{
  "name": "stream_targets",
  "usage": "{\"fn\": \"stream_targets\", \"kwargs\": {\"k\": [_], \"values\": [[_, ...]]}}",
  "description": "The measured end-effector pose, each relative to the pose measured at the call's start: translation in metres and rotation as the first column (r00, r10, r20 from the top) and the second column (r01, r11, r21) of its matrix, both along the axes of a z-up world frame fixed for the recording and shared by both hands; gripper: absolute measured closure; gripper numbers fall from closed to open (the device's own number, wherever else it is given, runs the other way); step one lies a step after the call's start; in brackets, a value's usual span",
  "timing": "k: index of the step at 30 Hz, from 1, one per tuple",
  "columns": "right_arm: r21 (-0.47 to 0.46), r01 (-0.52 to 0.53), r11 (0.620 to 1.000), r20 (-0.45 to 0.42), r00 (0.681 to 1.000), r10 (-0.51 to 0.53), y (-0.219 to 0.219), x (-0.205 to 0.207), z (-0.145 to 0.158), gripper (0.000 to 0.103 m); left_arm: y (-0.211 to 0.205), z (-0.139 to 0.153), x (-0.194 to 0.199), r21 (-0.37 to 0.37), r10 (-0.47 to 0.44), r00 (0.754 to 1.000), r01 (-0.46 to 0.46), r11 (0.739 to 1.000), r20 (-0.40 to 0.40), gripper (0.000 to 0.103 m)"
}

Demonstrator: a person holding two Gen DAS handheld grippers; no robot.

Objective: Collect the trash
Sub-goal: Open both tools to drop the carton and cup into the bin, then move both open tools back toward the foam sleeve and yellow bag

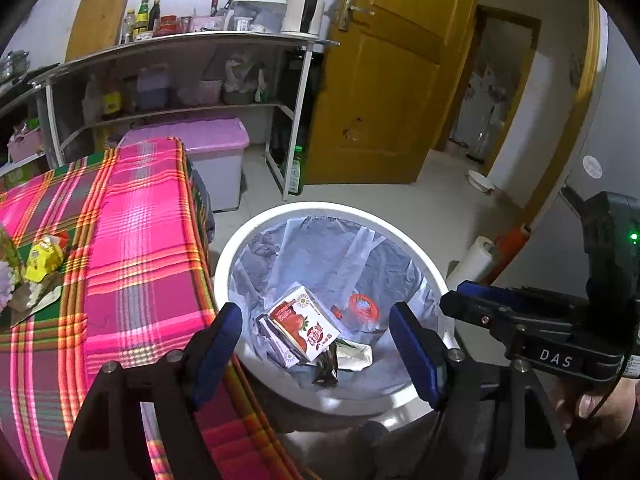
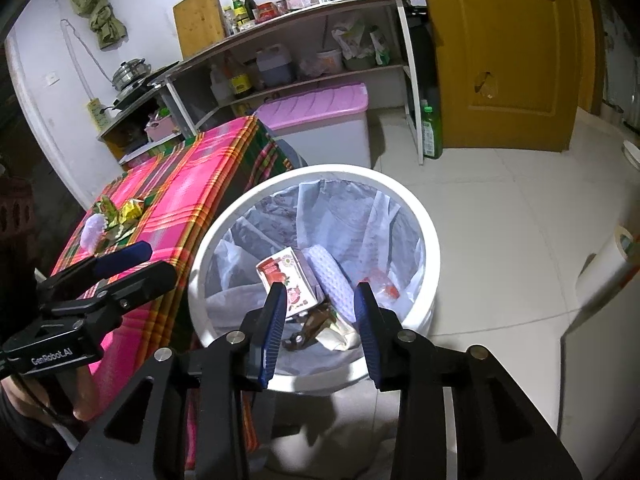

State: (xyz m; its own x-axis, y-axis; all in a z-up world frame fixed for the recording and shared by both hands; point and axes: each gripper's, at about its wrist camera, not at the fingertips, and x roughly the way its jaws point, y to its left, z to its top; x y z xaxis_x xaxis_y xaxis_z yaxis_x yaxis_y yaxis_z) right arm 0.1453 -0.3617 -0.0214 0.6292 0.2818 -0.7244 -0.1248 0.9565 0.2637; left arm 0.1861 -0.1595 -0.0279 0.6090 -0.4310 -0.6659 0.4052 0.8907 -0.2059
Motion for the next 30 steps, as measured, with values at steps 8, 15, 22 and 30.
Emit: {"fn": "stream_targets", "kwargs": {"k": [8,15,22,30], "values": [[-0.012,-0.036,0.999,0.040,0.999,0.037,0.017,-0.020,0.021,0.067,0.016,0.017,-0.028,-0.009,0.029,0.999,-0.029,1.000,0.033,0.027],[-0.020,-0.087,0.996,0.075,0.993,0.088,0.039,-0.039,0.035,0.067,0.034,0.034,-0.053,-0.031,0.059,0.995,-0.056,0.998,0.075,0.027],[-0.033,-0.133,0.991,0.100,0.986,0.136,0.058,-0.055,0.043,0.067,0.054,0.045,-0.074,-0.068,0.102,0.990,-0.096,0.993,0.096,0.027],[-0.043,-0.170,0.984,0.112,0.978,0.174,0.074,-0.061,0.049,0.064,0.074,0.050,-0.089,-0.089,0.135,0.984,-0.125,0.988,0.112,0.027]]}}
